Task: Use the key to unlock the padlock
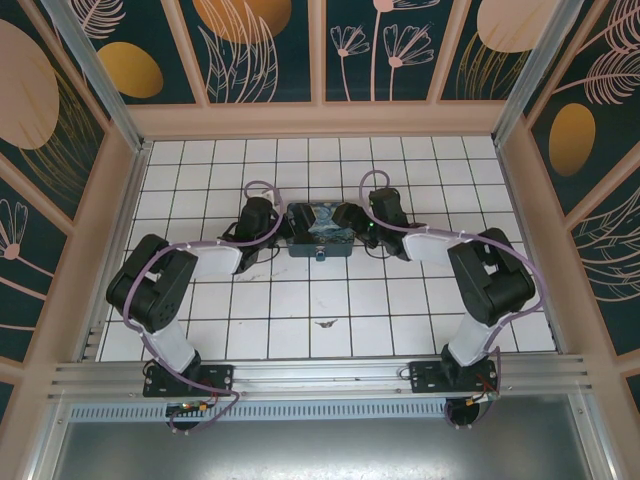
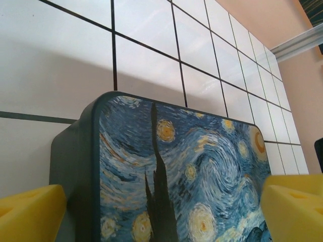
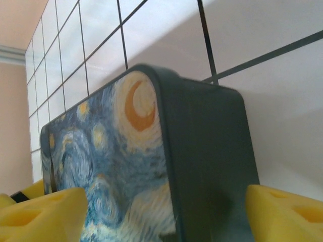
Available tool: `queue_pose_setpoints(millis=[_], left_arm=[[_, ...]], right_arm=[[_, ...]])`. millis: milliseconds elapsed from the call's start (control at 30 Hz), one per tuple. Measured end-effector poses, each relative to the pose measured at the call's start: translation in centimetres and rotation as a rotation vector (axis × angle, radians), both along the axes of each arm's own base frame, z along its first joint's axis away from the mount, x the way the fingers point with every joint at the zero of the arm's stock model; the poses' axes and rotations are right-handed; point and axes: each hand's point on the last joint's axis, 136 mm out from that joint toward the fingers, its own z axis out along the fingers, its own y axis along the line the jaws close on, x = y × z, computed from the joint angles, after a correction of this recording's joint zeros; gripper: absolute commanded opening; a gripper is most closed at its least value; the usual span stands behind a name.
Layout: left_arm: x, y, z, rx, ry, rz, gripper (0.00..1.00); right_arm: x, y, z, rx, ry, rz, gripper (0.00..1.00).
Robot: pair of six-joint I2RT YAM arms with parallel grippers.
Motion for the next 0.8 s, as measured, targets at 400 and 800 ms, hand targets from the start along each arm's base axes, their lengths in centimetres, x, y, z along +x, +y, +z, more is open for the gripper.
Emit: queue_pose_setpoints(millis=[400, 800], left_arm=[[0.9, 2.8, 9.0, 0.111, -0.219, 0.101, 0.99], [-2.6, 6.7, 9.1, 0.105, -0.158, 0.222, 0.99]], right_arm=[[-2.5, -4.2, 9.9, -0.059, -0.247, -0.005, 0.88], [-16.0, -0.1, 2.3, -0.279, -0.166, 0.420, 0.74]])
